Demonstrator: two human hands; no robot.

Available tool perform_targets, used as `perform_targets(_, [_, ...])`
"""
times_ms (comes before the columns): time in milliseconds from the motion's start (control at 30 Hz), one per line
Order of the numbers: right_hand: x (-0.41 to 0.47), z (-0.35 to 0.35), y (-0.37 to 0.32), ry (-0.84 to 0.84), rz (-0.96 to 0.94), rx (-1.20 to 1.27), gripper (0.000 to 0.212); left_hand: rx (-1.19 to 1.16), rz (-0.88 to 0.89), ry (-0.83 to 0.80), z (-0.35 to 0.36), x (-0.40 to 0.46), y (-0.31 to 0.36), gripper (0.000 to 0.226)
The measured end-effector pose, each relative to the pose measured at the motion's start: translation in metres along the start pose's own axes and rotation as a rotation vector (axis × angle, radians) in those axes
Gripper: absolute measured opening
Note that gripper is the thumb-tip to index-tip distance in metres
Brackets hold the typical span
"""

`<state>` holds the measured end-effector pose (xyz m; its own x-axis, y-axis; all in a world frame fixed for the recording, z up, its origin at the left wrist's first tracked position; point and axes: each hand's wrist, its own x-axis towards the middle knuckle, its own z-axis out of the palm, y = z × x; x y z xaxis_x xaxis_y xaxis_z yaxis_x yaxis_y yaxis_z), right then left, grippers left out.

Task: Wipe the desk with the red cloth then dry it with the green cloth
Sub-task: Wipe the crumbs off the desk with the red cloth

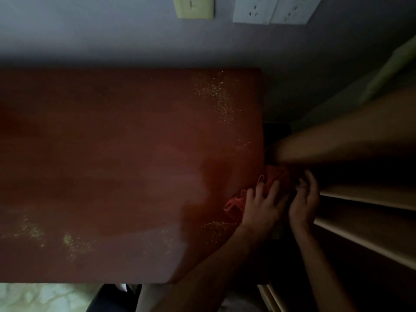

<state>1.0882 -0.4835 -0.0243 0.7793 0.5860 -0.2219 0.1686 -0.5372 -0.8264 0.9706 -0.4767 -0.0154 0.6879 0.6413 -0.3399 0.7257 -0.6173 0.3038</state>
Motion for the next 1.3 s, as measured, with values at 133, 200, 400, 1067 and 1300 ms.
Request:
perform_targets(133, [-0.004, 0.029, -0.013, -0.126, 0.036, -0.085, 0.041, -0.064, -0.244, 0.170, -0.013, -0.031, -0.071, 0.074])
perform_targets(200, [-0.004, 0.050, -0.024, -0.210, 0.075, -0.097, 0.043, -0.082, -0.415, 0.209, -0.020, -0.051, -0.121, 0.086])
perform_targets(400, [0.001, 0.100, -0.051, -0.283, 0.058, -0.268, 0.051, -0.148, -0.960, 0.390, -0.065, -0.064, -0.270, 0.072])
perform_targets(1067, [-0.003, 0.115, -0.054, 0.048, -0.088, -0.412, 0.056, -0.050, -0.475, 0.224, -0.103, 0.158, -0.133, 0.075])
perform_targets(1300, [-0.003, 0.112, -0.050, 0.028, -0.045, -0.372, 0.056, 0.049, -0.069, 0.139, -0.105, 0.152, -0.124, 0.069])
